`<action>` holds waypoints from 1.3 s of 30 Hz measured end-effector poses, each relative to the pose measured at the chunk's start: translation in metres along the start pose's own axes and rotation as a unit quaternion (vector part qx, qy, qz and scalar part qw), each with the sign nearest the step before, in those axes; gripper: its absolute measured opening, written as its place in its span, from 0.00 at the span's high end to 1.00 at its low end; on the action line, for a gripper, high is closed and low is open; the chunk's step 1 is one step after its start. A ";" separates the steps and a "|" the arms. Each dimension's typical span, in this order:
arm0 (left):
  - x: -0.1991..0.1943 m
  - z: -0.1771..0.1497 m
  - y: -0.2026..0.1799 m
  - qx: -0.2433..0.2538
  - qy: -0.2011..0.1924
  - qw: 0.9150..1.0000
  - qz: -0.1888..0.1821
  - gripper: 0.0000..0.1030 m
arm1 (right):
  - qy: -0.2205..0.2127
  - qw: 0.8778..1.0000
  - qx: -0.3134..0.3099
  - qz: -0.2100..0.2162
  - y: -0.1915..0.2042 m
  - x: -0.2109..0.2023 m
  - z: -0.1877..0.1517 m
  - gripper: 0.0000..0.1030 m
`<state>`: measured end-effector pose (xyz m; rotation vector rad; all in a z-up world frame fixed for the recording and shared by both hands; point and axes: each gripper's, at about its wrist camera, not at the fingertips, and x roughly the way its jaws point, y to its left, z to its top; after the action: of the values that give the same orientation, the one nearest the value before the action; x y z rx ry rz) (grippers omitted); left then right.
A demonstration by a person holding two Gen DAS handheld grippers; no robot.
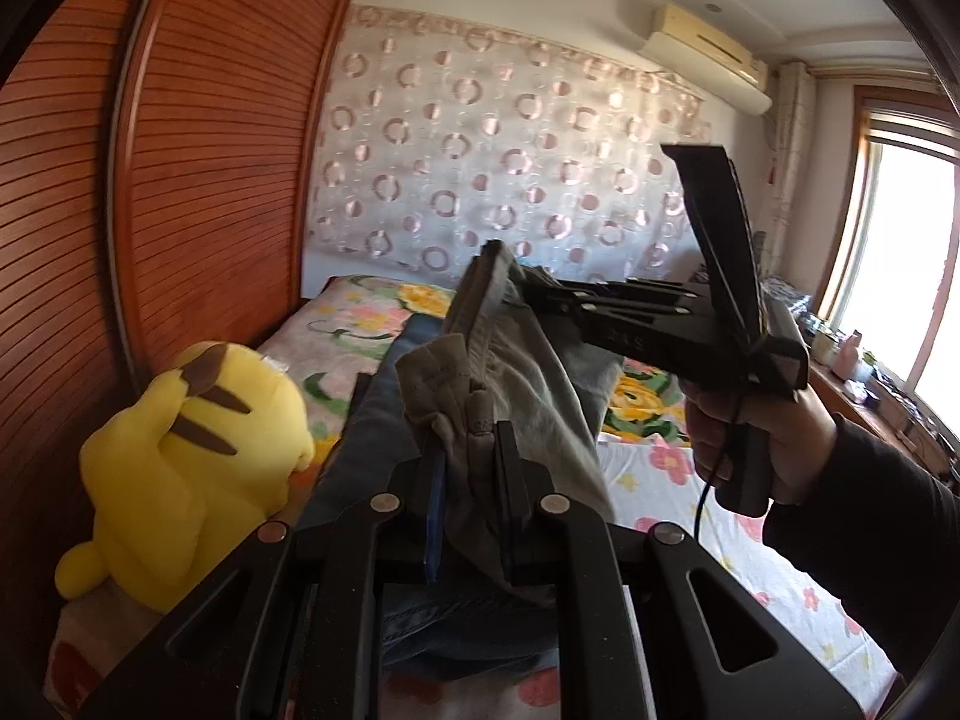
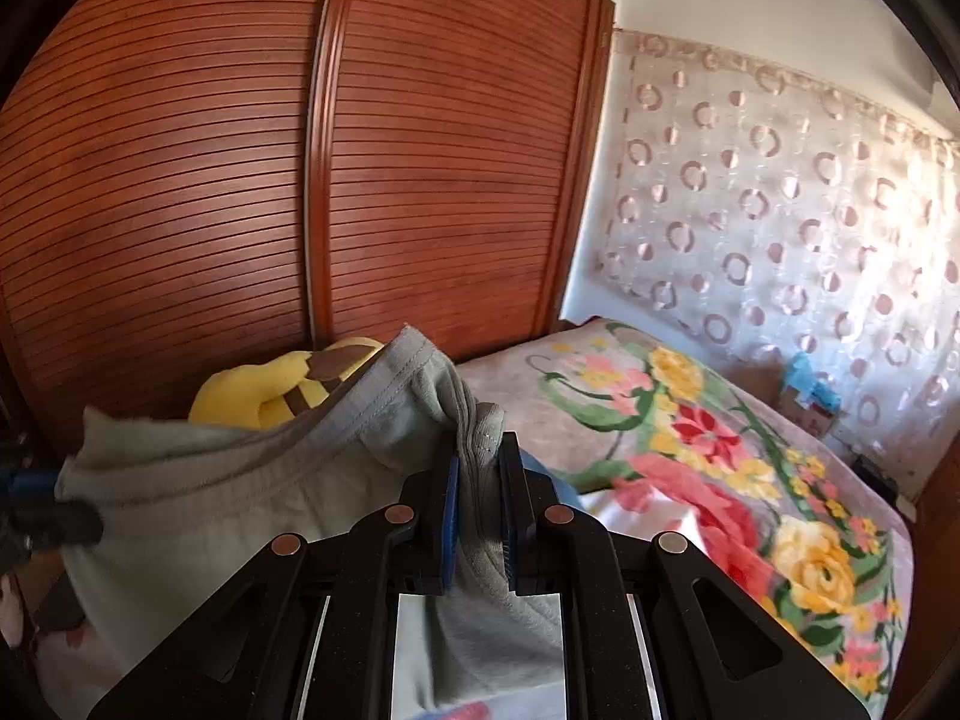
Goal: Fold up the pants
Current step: 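Lower the trousers onto the folded blue jeans with both grippers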
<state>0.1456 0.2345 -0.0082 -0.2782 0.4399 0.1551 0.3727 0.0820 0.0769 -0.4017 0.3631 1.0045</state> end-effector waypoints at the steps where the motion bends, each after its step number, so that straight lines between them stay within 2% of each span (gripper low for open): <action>1: 0.000 -0.001 0.001 -0.003 0.001 1.000 0.003 0.86 | 0.000 1.000 0.005 0.012 -0.001 0.005 0.000 0.89; 3: 0.002 -0.005 0.004 -0.007 0.005 1.000 0.013 0.86 | -0.002 1.000 0.017 0.024 -0.008 0.010 0.001 0.89; 5: 0.005 -0.010 0.006 -0.007 0.008 1.000 0.025 0.86 | -0.005 0.999 0.035 0.038 -0.018 0.010 -0.001 0.81; 7: 0.009 -0.016 0.010 -0.012 0.019 0.999 0.029 0.86 | -0.010 0.999 0.047 0.024 -0.028 0.006 -0.006 0.70; 12: 0.016 -0.023 0.019 -0.023 0.035 0.998 0.040 0.86 | 0.000 0.998 0.051 0.035 -0.048 0.002 -0.026 0.70; 15: 0.017 -0.027 0.021 -0.026 0.040 0.998 0.044 0.86 | 0.032 0.997 0.051 0.050 -0.056 0.012 -0.035 0.70; 19: 0.017 -0.031 0.020 -0.025 0.044 0.998 0.048 0.86 | 0.065 0.996 0.062 0.017 -0.073 0.031 -0.043 0.70; 22: 0.016 -0.032 0.018 -0.023 0.044 0.998 0.050 0.86 | 0.071 0.995 0.074 0.006 -0.082 0.036 -0.044 0.70; 28: 0.014 -0.030 0.018 -0.016 0.042 0.997 0.056 0.85 | 0.056 0.995 0.077 0.012 -0.078 0.021 -0.035 0.70; 32: 0.010 -0.028 0.014 -0.008 0.043 0.997 0.066 0.84 | 0.045 0.996 0.078 0.028 -0.047 -0.003 -0.050 0.70; 39: 0.001 -0.027 0.007 0.010 0.042 0.995 0.084 0.82 | 0.039 0.995 0.077 0.042 -0.027 -0.038 -0.065 0.70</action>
<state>0.1340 0.2331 -0.0333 -0.2273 0.5485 0.3046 0.3708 0.0097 0.0424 -0.2894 0.5285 1.0374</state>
